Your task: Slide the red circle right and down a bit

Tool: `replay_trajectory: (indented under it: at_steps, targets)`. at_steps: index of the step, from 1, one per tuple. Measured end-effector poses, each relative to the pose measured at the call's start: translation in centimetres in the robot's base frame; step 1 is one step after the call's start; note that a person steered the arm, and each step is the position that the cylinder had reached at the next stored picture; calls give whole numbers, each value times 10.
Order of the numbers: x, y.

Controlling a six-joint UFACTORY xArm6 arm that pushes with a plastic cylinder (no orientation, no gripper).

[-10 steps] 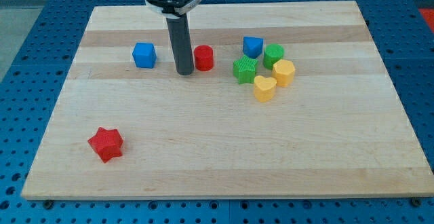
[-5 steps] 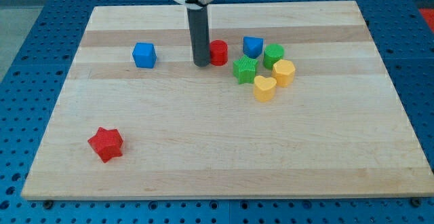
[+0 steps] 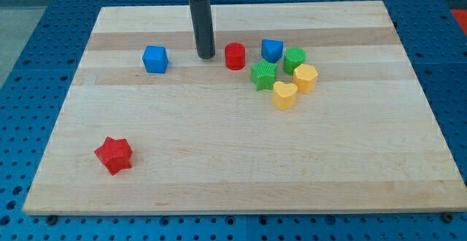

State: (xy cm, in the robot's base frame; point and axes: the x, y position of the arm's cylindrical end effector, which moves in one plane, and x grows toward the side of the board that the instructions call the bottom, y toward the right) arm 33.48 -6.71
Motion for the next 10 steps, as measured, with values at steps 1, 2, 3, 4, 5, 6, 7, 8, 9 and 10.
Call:
replay_trajectory:
  at_steps: [1, 2, 3, 4, 5, 6, 7, 8, 9, 10]
  targets:
    - [0, 3]
    - [0, 10]
    - [0, 18]
    - [0, 23]
    - [0, 25]
    - [0, 25]
    - [2, 26]
    - [5, 26]
    - [5, 26]
    - [5, 26]
